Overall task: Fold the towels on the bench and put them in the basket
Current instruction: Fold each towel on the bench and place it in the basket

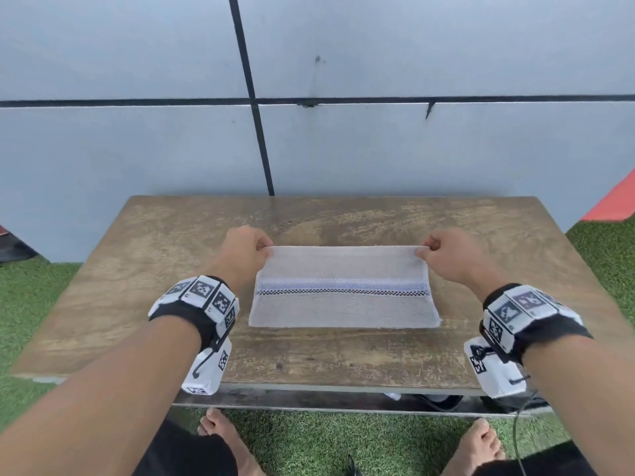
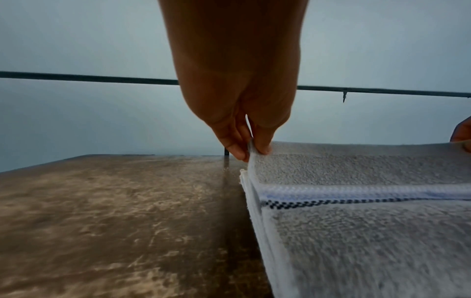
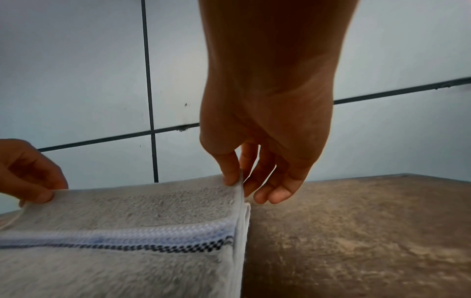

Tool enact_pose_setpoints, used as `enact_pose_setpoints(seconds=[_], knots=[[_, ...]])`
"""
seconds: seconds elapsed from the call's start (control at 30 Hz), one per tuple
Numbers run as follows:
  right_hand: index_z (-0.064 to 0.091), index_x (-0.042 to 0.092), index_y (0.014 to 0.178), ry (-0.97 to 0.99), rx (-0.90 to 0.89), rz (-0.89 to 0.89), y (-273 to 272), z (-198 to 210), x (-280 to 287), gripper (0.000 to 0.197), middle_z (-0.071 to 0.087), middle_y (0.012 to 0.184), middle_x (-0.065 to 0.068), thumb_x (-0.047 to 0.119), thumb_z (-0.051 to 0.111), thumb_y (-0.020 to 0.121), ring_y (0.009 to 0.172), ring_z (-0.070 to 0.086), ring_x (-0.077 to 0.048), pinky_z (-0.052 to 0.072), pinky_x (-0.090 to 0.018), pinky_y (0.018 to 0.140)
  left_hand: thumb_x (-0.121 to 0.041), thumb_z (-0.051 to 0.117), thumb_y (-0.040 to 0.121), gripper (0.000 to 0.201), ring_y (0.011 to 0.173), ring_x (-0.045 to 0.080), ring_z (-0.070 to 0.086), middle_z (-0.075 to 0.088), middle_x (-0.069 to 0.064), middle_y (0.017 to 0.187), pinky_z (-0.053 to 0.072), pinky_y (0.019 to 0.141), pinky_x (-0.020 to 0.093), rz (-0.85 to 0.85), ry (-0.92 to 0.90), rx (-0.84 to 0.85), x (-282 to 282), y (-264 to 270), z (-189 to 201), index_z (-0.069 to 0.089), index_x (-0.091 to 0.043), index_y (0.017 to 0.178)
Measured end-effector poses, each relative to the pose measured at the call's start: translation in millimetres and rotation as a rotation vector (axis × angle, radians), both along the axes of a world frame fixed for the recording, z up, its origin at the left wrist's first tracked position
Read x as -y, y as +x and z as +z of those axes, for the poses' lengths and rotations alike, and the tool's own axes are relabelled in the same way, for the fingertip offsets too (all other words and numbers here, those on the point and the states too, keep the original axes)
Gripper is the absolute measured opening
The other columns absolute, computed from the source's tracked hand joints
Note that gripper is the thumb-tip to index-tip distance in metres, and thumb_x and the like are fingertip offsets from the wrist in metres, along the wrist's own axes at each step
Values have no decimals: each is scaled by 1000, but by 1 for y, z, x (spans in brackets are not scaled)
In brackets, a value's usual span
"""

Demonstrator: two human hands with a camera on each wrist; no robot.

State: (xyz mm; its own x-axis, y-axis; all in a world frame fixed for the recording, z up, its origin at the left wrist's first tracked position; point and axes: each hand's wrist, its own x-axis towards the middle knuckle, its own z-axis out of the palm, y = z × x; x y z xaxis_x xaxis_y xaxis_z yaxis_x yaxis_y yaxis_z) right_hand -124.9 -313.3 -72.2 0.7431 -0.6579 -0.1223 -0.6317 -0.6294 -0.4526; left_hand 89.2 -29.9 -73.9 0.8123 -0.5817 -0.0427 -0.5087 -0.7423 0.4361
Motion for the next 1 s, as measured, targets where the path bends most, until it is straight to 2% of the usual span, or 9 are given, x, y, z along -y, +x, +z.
enact_pose_setpoints(seconds=[0.13,0.27,0.37,0.43,0.53,0.63,0.8,0.9,1.0], knots=[[61,22,77,21,10,-45,14,-21,5,17,66,79,0,26,64,93,74,61,-17,49,-31,63,-11,65,93,11,93,24,67,73,6,95,47,77,25,17,0,-17,9,15,-19,77,-11,93],[64,17,91,19,-6,-40,17,-35,6,9,67,88,1,25,64,94,74,58,-12,42,-26,58,-14,63,96,13,86,18,59,71,6,98,44,76,27,26,43,-29,11,19,-31,76,-11,99],[62,21,107,6,12,-25,18,-40,7,14,63,95,3,25,65,94,84,59,-18,45,-29,71,-16,62,97,15,87,17,58,72,6,101,44,76,28,8,58,-28,11,21,-33,76,-10,102],[65,20,115,-10,1,-7,19,-42,8,21,65,98,1,26,64,94,85,60,-20,45,-29,71,-16,64,96,15,87,18,59,72,7,99,45,75,28,5,77,-42,11,22,-32,76,-10,101],[68,19,107,-34,-33,8,18,-40,6,16,70,99,-1,26,65,94,82,61,-19,45,-29,67,-17,68,93,12,86,20,63,73,8,99,48,73,29,12,126,-67,10,21,-28,77,-10,97],[65,22,93,-43,-78,19,16,-34,1,6,67,90,1,28,67,92,81,61,-18,43,-28,61,-19,68,94,12,98,26,62,70,11,105,51,80,32,10,177,-80,7,13,-20,72,-9,101],[58,21,86,-92,-107,71,3,-24,-15,10,63,81,4,21,66,92,79,58,-17,38,-34,73,-12,63,93,6,67,17,54,63,5,84,39,53,22,-44,242,-60,-5,-8,-11,62,-9,89],[60,19,82,-39,-43,76,-7,-14,-23,12,65,80,1,12,65,90,77,63,-19,47,-29,63,-10,62,89,11,65,18,49,57,3,77,36,53,23,-95,254,-77,-17,-17,-7,54,-13,82],[65,19,85,-44,0,104,-14,4,-29,11,68,89,1,11,63,92,81,63,-18,48,-29,66,-5,57,85,19,63,20,40,48,6,73,29,55,29,-152,211,-91,-30,-23,0,44,-15,76]])
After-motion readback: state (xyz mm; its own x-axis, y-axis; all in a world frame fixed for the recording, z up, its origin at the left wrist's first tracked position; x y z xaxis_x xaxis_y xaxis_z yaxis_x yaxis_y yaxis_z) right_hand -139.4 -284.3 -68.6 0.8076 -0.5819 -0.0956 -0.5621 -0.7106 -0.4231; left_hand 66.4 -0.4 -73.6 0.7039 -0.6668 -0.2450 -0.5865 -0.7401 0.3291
